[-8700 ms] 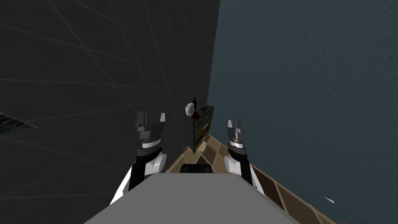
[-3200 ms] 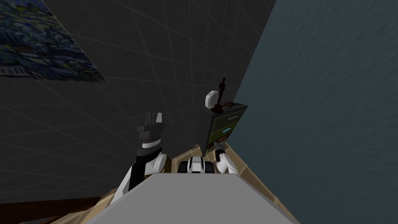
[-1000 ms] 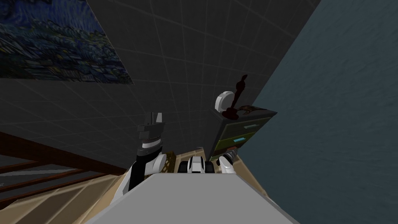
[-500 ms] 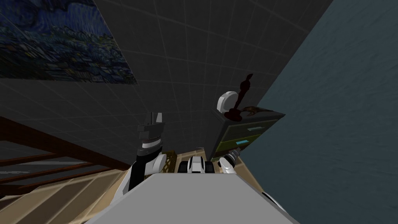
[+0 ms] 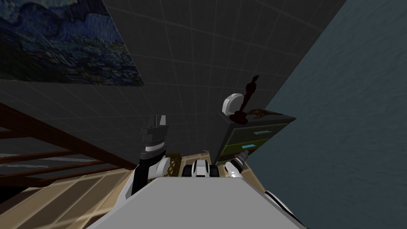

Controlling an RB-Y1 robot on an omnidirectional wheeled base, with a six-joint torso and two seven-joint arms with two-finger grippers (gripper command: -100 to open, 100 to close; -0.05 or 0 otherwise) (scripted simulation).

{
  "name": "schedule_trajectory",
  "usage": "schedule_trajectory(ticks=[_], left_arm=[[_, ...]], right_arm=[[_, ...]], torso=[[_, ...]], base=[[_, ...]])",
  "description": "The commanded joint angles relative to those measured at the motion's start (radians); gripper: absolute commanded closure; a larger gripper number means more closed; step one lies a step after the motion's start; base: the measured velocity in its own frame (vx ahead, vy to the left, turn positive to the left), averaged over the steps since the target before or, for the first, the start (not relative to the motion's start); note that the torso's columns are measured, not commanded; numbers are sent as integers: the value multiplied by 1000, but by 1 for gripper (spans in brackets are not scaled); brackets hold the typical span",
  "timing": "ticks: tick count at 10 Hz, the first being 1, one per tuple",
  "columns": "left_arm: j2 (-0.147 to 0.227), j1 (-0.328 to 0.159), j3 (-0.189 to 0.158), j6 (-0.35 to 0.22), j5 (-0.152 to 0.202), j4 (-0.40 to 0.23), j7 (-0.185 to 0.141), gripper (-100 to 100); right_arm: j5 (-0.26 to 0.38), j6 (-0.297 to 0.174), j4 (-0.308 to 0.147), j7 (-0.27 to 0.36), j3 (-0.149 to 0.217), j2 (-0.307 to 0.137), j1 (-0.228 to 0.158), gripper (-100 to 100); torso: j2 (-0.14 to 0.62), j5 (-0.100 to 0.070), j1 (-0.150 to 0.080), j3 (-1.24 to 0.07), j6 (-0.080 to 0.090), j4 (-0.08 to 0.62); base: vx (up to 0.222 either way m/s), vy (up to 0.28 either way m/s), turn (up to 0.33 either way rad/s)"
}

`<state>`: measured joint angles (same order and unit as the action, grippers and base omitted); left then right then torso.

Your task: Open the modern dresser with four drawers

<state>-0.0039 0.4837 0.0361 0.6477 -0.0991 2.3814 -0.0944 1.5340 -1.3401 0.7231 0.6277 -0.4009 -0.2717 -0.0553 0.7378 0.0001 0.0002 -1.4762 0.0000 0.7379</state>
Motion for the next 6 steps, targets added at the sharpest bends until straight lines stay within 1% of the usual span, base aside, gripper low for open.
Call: schedule_trajectory(ticks=[1, 2, 3, 4, 6], left_arm=[[0, 0, 0, 0, 0, 0, 0, 0], [0, 0, 0, 0, 0, 0, 0, 0], [0, 0, 0, 0, 0, 0, 0, 0], [0, 0, 0, 0, 0, 0, 0, 0], [0, 0, 0, 0, 0, 0, 0, 0]], right_arm=[[-14, 24, 3, 20, 10, -21, -24, -100], [-8, 9, 20, 16, 6, -16, -2, -100], [-9, 13, 23, 21, 7, -18, -3, 100], [-43, 11, 15, 6, 6, -40, 8, 100], [-106, 9, 1, -22, 6, -84, 28, 100]], torso=[[0, 0, 0, 0, 0, 0], [0, 0, -2, 0, 0, 0], [0, 0, 0, 0, 0, 0], [0, 0, 1, 0, 0, 0], [5, 1, 2, 3, 0, 1]], base=[[4, -50, -6], [-1, -30, 7], [0, 0, 0], [-49, 16, 213], [-135, 52, 370]])
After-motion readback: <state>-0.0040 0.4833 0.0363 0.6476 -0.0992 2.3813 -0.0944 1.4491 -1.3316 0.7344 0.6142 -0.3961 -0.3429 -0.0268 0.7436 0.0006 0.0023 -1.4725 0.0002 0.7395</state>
